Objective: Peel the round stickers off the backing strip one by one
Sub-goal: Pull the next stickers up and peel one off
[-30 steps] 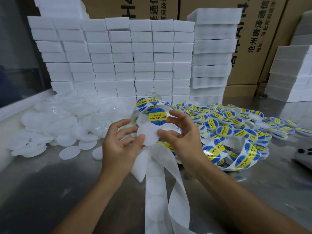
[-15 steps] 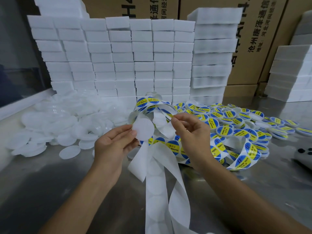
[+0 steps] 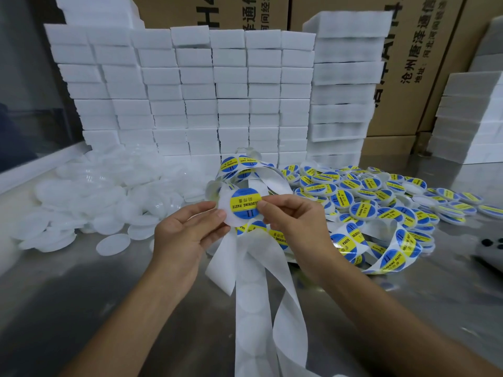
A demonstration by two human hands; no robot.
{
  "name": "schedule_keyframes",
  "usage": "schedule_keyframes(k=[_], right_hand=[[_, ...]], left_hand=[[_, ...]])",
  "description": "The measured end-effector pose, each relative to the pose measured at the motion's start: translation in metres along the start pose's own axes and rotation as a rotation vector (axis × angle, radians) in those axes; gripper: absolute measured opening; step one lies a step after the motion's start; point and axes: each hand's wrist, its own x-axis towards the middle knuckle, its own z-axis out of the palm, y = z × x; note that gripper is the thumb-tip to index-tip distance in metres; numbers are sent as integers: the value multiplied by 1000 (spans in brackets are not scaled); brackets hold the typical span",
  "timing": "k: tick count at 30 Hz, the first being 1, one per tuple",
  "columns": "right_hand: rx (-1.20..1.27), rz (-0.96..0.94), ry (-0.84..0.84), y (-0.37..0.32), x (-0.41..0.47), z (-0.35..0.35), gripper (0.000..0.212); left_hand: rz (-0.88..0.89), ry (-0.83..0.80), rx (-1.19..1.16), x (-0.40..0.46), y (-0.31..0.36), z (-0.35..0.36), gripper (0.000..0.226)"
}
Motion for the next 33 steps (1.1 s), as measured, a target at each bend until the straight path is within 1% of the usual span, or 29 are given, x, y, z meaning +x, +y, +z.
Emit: schedule_keyframes(k=[4,12,16,21,27,30,33], right_hand=[[-27,-31,-19,0,-3,2,6],[-45,-29,-26,0,-5,3,8],[-52,-27,-29,0,-5,3,9],[-67,-20,-29,2,-4,3,9],[-92,-21,-42,5,-1,1,7],[-134,-13,-59,7,1,-1,8],[-139,16,-59,8,2,-3,5]], left_hand=[[3,-33,14,-2,0,0,35],[-3,-36,34,-1,0,-1,40],[0,-39,38,-2,-1,-1,34],[24,-45,67,-1,1,0,32],[105,-68,153,-5,1,1,29],[186,-59,262,-6,1,1,25],[261,-86,355,-7,-1,3,25]])
